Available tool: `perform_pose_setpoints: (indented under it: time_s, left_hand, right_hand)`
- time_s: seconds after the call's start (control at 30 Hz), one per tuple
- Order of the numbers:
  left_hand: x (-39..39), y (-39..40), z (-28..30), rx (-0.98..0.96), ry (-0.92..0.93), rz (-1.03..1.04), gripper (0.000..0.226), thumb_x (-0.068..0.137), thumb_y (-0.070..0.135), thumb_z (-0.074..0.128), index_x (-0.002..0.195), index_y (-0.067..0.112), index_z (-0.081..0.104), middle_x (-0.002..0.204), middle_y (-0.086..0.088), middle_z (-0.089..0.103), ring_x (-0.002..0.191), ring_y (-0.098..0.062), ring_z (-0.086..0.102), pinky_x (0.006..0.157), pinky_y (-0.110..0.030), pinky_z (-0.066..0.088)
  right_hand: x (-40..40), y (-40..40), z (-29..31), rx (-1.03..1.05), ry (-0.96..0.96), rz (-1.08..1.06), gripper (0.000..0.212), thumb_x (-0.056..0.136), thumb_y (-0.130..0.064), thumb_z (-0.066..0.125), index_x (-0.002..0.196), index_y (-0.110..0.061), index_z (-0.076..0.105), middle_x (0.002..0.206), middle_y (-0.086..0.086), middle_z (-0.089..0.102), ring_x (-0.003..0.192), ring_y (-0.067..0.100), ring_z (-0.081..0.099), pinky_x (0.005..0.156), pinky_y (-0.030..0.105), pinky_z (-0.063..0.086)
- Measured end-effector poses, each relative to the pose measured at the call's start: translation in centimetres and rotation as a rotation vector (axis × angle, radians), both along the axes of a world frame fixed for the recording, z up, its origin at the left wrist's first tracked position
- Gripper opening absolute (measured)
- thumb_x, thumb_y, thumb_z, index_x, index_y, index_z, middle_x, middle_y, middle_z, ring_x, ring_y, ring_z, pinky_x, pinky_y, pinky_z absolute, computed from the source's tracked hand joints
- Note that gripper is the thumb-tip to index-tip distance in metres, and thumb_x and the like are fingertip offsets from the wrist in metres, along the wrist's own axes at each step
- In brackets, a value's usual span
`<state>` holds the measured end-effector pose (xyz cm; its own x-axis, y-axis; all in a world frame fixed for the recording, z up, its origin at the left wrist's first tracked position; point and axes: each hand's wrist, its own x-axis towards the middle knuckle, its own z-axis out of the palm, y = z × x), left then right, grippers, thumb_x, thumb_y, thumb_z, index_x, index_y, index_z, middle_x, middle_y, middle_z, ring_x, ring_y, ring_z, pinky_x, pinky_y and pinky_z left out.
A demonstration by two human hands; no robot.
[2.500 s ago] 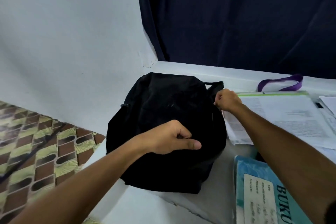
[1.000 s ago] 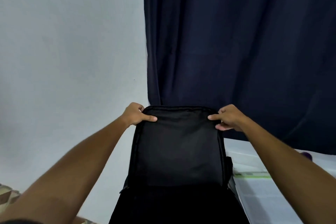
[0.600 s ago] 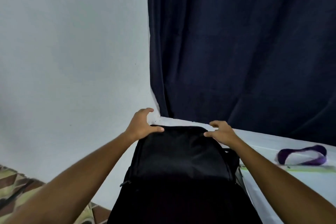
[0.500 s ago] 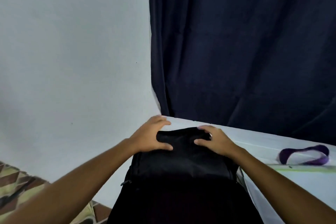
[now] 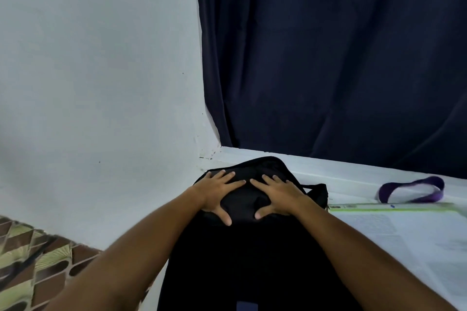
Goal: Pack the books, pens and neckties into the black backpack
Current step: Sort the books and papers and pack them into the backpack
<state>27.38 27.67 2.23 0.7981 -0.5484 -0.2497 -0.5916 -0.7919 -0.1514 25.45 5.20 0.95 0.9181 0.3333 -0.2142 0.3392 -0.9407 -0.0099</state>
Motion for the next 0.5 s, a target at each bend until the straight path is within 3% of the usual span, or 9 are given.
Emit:
perform_pose_setpoints:
  time_s: [0.23,0.37,0.5]
  left_hand:
    - [-1.6,-1.3,1.2,0.064,-0.032,0.045,0.124,0.065,0.073,0.070,0.156,0.032,-0.003,0.164,-0.011,-0.003,0.150,-0.032,-0.002,0.119,-0.056,0.009]
    - [-4.3,-3.0,2.9,-0.194,-0.034,-0.026,0.113,0.068,0.070,0.071,0.156,0.029,0.013,0.164,-0.005,0.009,0.151,-0.024,0.003,0.122,-0.047,0.009]
    - [-8.0,-6.8,4.3,-0.456,0.076,-0.138,0.099,0.071,0.065,0.073,0.152,0.032,0.026,0.156,0.006,0.033,0.143,-0.012,0.029,0.117,-0.030,0.027]
  right_hand:
    - [-1.6,0.1,0.5,0.003,0.013,-0.044,0.108,0.076,-0.068,0.064,0.156,-0.031,0.001,0.164,0.009,0.008,0.149,0.034,0.013,0.117,0.053,0.021]
    - [-4.7,-1.6,2.5,0.140,-0.029,-0.027,0.096,0.082,-0.058,0.066,0.156,-0.028,0.011,0.163,0.007,0.015,0.148,0.026,0.021,0.115,0.043,0.027]
    - [-9.8,-5.9,4.4,0.329,-0.092,-0.113,0.077,0.087,-0.048,0.064,0.152,-0.026,0.028,0.154,0.002,0.038,0.138,0.022,0.040,0.109,0.037,0.037]
